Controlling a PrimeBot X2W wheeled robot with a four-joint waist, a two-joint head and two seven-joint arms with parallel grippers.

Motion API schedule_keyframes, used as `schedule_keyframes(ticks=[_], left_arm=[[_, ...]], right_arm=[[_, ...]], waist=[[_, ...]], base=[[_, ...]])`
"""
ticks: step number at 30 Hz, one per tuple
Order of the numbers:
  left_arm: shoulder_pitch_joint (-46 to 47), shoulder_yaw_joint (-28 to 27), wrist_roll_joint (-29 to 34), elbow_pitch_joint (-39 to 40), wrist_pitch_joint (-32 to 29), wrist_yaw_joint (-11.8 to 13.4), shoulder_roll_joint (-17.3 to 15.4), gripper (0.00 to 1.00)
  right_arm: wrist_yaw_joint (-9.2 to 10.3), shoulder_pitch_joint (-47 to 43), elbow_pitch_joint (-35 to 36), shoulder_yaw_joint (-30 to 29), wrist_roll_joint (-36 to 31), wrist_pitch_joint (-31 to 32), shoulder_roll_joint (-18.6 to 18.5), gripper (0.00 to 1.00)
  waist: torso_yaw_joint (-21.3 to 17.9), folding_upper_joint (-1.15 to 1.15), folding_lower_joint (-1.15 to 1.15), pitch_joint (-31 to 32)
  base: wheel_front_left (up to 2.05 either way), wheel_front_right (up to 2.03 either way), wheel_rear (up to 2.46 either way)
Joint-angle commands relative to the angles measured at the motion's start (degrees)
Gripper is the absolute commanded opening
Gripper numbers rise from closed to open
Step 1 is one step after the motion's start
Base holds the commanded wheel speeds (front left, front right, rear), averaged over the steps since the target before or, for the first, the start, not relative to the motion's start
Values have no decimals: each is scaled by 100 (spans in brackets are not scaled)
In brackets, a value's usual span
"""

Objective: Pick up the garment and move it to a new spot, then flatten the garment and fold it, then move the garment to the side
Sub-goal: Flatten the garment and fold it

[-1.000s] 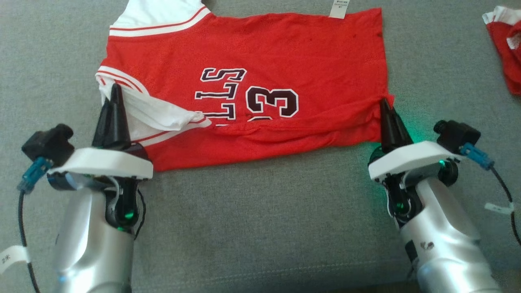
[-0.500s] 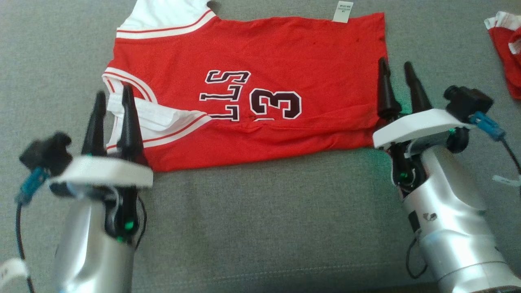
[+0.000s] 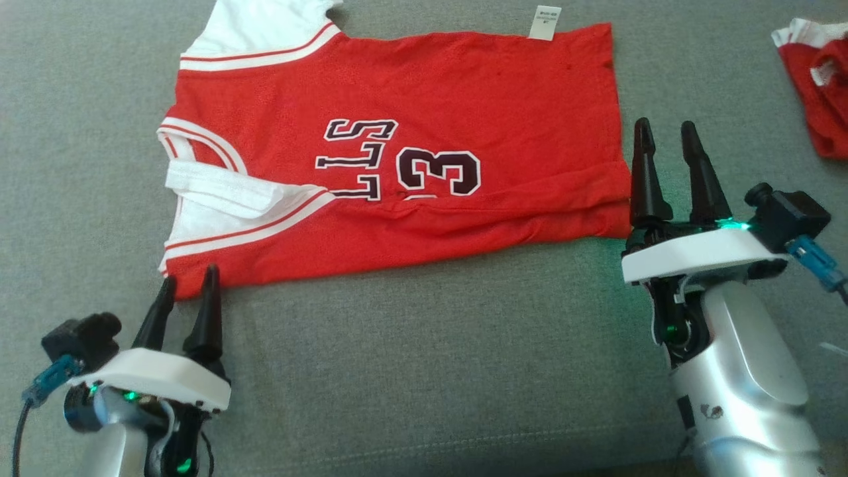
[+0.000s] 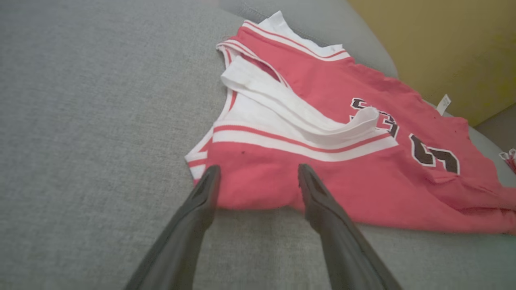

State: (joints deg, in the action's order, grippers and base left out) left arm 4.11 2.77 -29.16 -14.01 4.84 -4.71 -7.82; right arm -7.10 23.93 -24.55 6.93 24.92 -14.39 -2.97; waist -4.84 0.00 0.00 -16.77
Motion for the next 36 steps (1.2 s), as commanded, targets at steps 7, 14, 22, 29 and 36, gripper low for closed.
schedule_keyframes(ticks=[7,14,22,29,36], left_arm=[[98,-415,-120,218,-221,333,-185,100],[95,-475,-110,9,-606,649,-277,100],[108,-423,-192,-54,-958,712,-327,43],[96,-363,-204,193,-932,683,-326,0],[50,-370,-187,597,-667,698,-273,0]], right_arm=[[-39,-16,326,243,145,-61,9,100],[-39,-62,412,280,142,-61,9,100],[-39,-51,429,351,182,-61,9,100],[-39,-131,-58,567,99,193,9,100],[-39,-177,-583,316,-395,855,9,100]], waist=[[-172,0,0,-37],[-292,0,0,-69],[-345,0,0,-139],[-303,0,0,-47],[-187,0,0,13]], base=[[0,0,0],[0,0,0],[0,0,0],[0,0,0],[0,0,0]])
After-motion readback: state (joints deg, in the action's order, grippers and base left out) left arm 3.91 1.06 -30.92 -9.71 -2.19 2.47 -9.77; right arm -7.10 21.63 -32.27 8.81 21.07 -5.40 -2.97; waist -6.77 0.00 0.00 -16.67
